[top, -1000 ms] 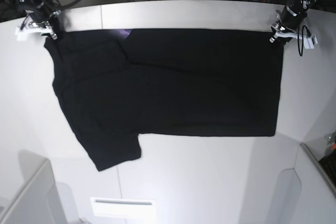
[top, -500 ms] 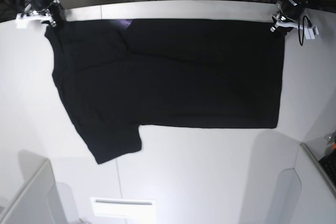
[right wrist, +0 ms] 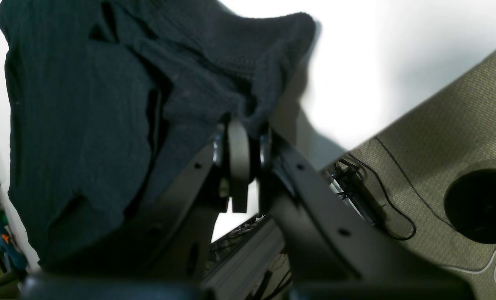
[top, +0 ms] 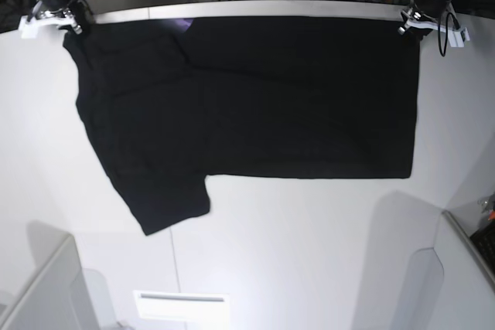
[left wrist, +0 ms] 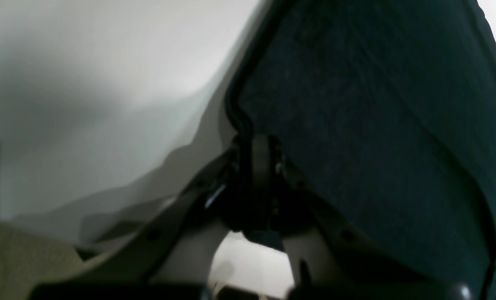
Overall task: Fold the T-shirt properly
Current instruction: 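Drag the folded shirt toward the robot with both grippers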
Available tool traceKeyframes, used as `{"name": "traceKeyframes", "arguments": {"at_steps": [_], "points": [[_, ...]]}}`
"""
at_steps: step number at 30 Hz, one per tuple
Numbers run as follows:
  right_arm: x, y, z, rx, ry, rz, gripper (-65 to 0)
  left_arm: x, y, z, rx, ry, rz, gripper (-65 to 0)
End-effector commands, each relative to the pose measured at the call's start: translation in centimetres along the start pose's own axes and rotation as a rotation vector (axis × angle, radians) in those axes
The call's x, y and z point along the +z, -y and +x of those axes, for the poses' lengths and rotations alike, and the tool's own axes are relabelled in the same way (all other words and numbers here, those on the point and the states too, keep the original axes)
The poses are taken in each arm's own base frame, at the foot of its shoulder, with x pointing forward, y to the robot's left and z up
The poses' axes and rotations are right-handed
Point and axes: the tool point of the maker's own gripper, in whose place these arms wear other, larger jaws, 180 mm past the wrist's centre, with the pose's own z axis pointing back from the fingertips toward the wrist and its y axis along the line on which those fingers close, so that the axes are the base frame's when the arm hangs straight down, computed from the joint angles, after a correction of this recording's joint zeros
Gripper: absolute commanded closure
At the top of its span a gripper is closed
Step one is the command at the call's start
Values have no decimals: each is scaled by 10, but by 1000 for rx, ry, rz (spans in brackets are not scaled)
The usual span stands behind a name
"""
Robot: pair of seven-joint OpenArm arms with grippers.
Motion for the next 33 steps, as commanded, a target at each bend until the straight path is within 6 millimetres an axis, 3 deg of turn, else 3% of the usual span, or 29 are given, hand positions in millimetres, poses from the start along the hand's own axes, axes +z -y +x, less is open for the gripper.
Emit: {"name": "traceKeyframes", "arguments": {"at_steps": [1, 23, 25, 28, 31, 33], "points": [[5, -3, 10, 21, 33, 7, 0, 8, -17, -1, -16, -16, 60, 0], [6, -1, 4, 15, -1, 4, 0, 14, -26, 4, -5, 2, 83, 0], [6, -2, 5, 14, 1, 6, -113, 16, -28, 7, -1, 13, 87, 0], [6, -2, 6, 15, 6, 6, -264, 20, -32, 17, 0, 42, 98, -237], [14, 4, 16, 3, 51, -14, -279, 28, -33, 33, -4, 89, 106, -428], [21, 5, 23, 1, 85, -26, -284, 34, -33, 43, -12, 120, 110, -502]]}}
